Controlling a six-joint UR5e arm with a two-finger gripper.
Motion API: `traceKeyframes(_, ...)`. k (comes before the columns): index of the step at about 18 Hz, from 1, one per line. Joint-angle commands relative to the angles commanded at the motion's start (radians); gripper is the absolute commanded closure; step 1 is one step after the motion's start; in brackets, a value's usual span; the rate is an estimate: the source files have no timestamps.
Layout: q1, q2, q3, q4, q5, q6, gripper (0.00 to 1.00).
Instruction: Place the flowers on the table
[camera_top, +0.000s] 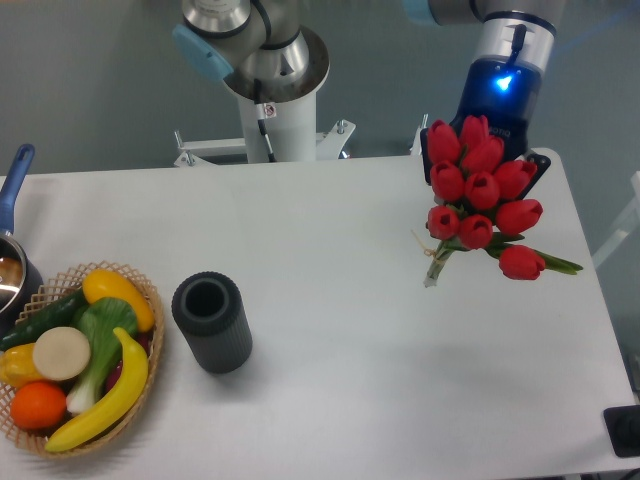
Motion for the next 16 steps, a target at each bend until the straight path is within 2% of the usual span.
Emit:
traceKeyframes(7,-0.135,0.003,-0.002,-0.005,0.3,-0.021,0.56)
traceKeyframes(11,-0.224,0.005,-0.008,-0.012,0.53,-0.029,0.55)
traceKeyframes(16,-0.29,-0.024,0.003,-0.024,0.692,-0.021,0.55)
